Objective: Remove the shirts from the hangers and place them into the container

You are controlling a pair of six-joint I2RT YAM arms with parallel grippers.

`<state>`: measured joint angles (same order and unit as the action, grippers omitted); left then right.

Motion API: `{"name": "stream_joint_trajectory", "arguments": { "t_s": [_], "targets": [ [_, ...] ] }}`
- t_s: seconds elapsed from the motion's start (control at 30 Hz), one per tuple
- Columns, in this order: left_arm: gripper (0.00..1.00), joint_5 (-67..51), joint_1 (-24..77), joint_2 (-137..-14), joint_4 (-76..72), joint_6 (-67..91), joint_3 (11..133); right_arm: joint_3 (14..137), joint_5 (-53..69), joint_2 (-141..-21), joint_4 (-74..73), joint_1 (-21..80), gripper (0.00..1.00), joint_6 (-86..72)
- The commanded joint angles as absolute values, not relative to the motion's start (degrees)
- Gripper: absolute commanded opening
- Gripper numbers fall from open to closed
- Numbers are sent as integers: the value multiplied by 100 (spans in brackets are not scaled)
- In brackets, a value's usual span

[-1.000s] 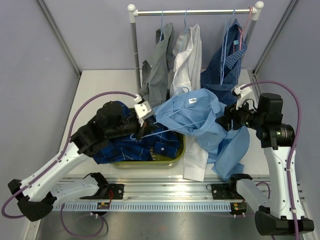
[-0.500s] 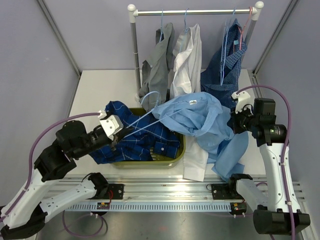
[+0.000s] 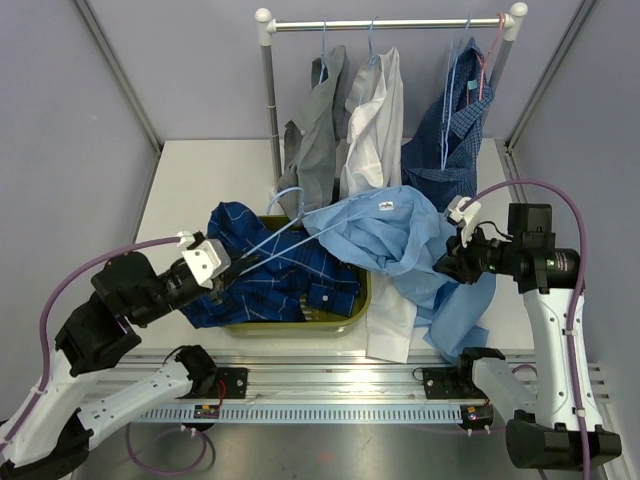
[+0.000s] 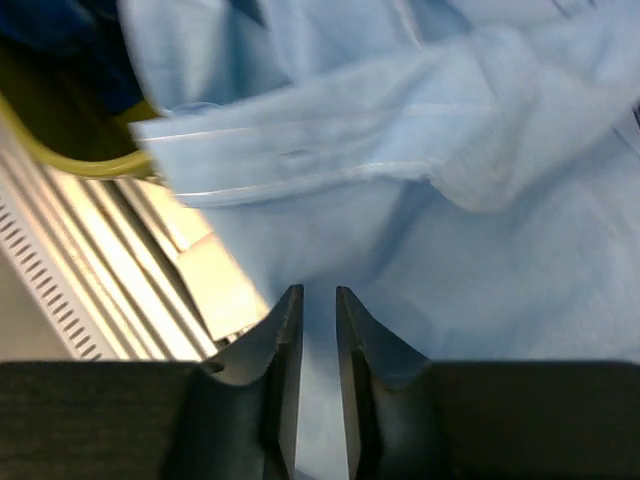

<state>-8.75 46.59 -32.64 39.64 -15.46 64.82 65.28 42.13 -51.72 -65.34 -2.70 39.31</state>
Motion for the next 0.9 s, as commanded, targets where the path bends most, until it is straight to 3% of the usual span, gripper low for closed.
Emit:
{"name": "stream_joint_trajectory", "arguments": {
  "t_s": [0.0, 0.13, 0.27, 0.4, 0.57, 0.67, 0.87],
  "targets": [
    [0, -1493, 4641, -3524, 3217, -1608, 6530, 7224, 5745, -5290, -7382, -281, 30, 5314],
    [0, -1915, 4641, -3972, 3146, -1783, 6705, 7978, 6196, -5660, -7970, -281, 50, 5923],
    [0, -2074, 4641, -4490, 3462, -2310, 6899, 8647, 6258, -5932, -8453, -281, 61, 6728],
    [0, -2048, 4641, -5026, 3700, -2619, 7171, 9377, 6346, -6371, -9385, -281, 65, 7470],
    [0, -2443, 4641, -5115, 3472, -2637, 7321, 9010, 5961, -6714, -9369, 631, 68, 7576],
    [0, -2478, 4641, -5098, 3410, -2663, 7365, 8781, 5801, -6951, -9352, 1151, 82, 7488],
    [0, -2470, 4641, -4975, 3402, -2698, 7313, 8701, 5608, -6935, -9018, 1301, 75, 7313]
  ]
}}
